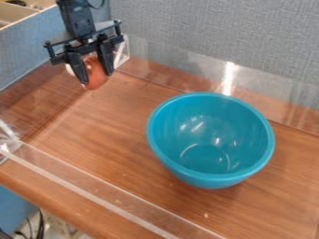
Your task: Put the mushroom in the blue bowl
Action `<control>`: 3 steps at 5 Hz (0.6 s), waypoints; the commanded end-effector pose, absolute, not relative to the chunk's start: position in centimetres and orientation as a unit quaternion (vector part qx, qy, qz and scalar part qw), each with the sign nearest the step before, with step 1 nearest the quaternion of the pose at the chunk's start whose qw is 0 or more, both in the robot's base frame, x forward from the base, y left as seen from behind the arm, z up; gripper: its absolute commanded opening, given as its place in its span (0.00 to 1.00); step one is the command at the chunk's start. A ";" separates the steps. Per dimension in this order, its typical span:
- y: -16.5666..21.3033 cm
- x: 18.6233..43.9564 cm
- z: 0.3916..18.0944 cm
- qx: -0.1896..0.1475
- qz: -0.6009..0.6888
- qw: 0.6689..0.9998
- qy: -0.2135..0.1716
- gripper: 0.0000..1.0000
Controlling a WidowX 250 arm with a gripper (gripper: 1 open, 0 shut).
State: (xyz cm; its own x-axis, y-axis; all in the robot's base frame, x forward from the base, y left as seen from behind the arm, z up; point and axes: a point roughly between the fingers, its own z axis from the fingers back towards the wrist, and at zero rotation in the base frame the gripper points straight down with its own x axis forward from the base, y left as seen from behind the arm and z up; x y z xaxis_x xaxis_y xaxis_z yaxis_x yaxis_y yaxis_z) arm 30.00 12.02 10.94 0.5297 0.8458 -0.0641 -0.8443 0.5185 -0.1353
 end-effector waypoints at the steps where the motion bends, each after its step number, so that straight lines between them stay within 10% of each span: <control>1: 9.9 31.6 16.0 -0.089 0.455 0.884 -0.059 0.00; 3: 0.8 34.3 18.8 -0.111 0.346 0.930 -0.052 0.00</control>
